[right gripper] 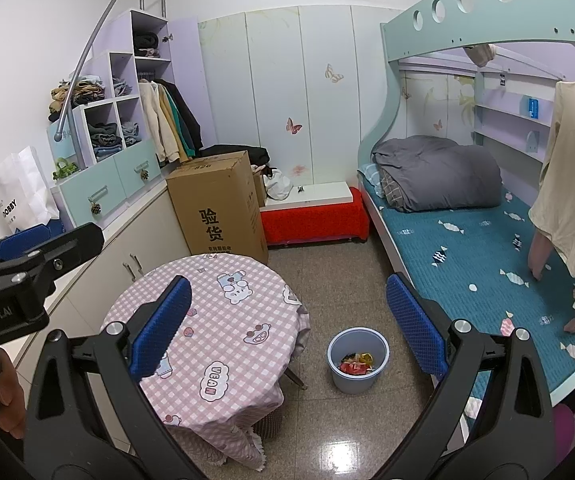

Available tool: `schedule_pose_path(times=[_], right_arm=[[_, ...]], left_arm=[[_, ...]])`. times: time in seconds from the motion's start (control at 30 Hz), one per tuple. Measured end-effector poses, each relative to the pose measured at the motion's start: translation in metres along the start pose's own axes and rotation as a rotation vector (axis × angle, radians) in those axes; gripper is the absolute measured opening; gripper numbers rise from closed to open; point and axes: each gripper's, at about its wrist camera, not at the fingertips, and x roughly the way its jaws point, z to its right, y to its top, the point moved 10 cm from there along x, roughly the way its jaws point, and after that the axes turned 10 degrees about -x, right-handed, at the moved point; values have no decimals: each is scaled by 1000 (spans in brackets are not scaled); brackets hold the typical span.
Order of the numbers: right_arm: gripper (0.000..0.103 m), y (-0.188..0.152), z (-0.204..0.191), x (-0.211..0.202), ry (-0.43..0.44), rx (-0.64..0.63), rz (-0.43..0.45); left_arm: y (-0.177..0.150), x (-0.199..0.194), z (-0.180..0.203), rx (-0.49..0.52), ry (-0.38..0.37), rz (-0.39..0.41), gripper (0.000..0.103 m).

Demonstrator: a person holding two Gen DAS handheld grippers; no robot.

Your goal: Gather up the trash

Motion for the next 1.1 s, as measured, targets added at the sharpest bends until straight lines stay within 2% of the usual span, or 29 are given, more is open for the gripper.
schedule_pose_path(times=[1.1], right_arm=[[96,0,2,3,2,1,-7]], left_arm=[[0,6,2,1,0,-7,95]])
